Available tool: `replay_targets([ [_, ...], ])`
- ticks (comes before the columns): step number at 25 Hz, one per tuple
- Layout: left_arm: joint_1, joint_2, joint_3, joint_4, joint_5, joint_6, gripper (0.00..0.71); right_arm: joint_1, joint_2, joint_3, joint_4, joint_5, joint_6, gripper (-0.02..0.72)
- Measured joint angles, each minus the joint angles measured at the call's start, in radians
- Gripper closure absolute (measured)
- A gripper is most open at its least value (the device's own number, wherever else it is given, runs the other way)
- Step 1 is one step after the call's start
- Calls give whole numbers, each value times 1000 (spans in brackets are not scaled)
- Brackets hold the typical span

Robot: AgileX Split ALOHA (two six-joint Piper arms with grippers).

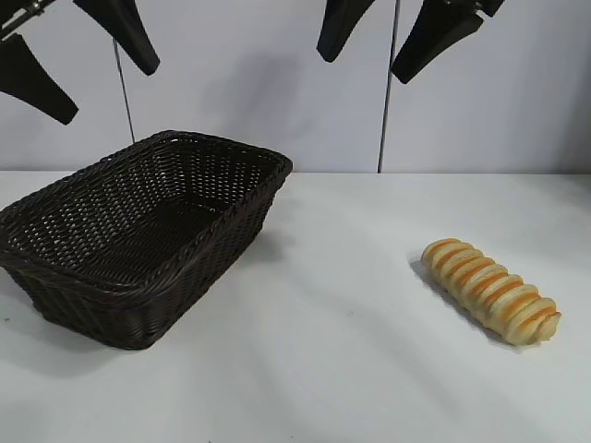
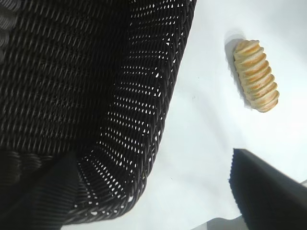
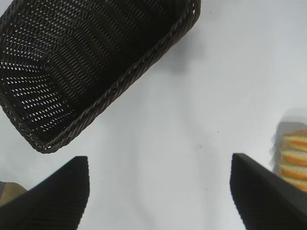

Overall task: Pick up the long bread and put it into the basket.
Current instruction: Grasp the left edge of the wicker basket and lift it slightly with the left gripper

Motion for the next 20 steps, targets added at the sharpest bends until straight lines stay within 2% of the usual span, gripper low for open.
replay_targets([
  [4, 0, -49, 98, 45, -64, -167, 86, 0, 0, 0, 0, 0, 0, 122],
  [12, 0, -58, 210, 168, -172, -572, 86, 0, 0, 0, 0, 0, 0, 122],
  [20, 0, -59, 247, 179, -246, -774, 86, 0, 0, 0, 0, 0, 0, 122],
])
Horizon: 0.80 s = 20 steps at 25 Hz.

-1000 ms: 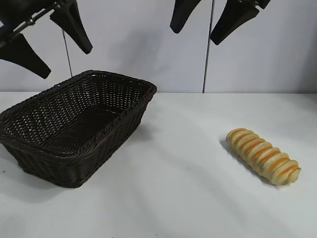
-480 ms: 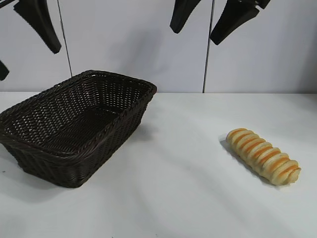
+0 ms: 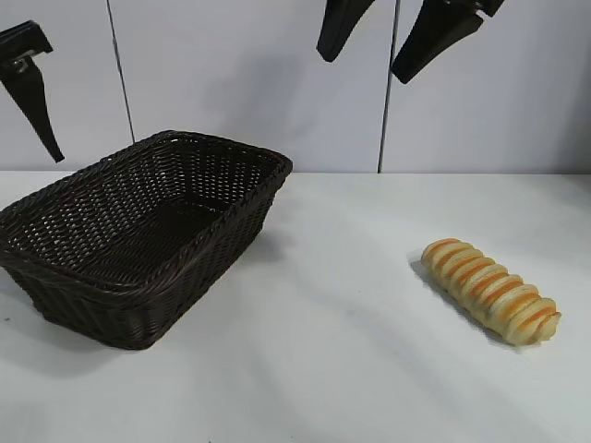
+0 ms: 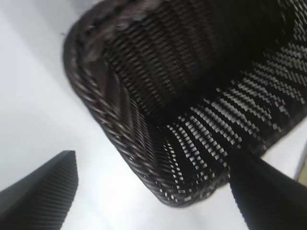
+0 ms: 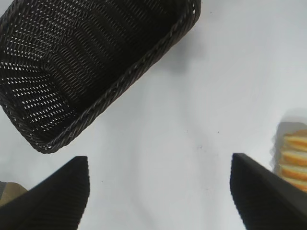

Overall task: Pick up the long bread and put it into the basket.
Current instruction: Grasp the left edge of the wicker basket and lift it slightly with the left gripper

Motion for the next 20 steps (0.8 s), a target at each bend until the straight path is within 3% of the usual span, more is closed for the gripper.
replay_targets([
  [13, 0, 5, 79, -3, -111, -39, 86, 0, 0, 0, 2, 0, 0, 122],
  [20, 0, 93, 79, -17, -126, -19, 86, 0, 0, 0, 3, 0, 0, 122],
])
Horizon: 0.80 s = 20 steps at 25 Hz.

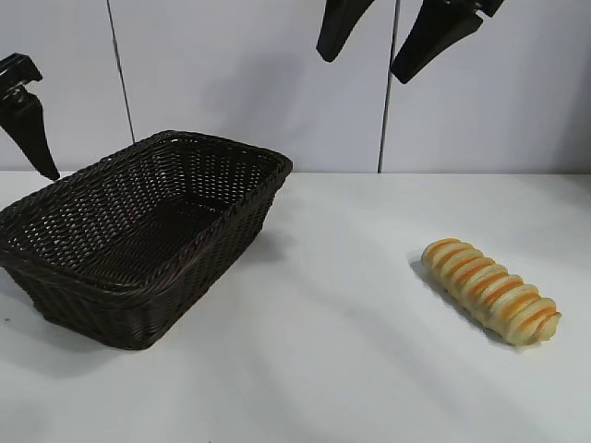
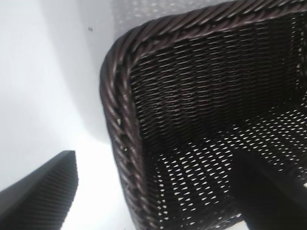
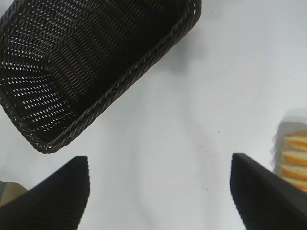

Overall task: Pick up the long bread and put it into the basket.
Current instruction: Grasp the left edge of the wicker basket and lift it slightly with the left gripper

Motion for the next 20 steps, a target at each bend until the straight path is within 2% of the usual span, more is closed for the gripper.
replay_targets([
  [7, -17, 116, 0, -65, -91, 49, 86, 0, 0, 0, 1, 1, 0, 122],
  [14, -20, 191, 0, -87, -107, 53, 88, 0, 0, 0, 1, 1, 0, 122],
  [16, -20, 191, 0, -88, -109, 53, 117, 0, 0, 0, 1, 1, 0, 122],
  [20, -20, 191, 0, -88, -107, 53, 228, 0, 0, 0, 1, 1, 0, 122],
])
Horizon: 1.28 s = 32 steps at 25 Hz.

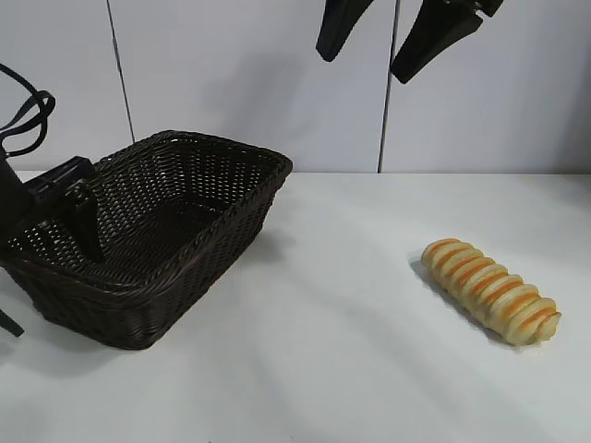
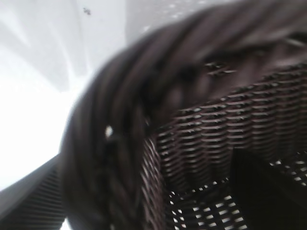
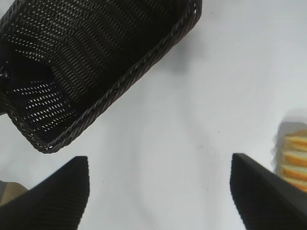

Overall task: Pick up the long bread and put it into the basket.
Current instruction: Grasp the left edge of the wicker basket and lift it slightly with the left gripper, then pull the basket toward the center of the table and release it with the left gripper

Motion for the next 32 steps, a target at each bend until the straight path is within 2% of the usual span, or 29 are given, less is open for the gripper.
replay_targets([
  [14, 0, 0, 0, -10, 19, -39, 595, 0, 0, 0, 0, 0, 0, 122],
  [24, 5, -43, 0, -13, 46, -47, 609, 0, 0, 0, 0, -1, 0, 122],
  [32, 65, -66, -43, -71, 153, 112, 609, 0, 0, 0, 0, -1, 0, 122],
])
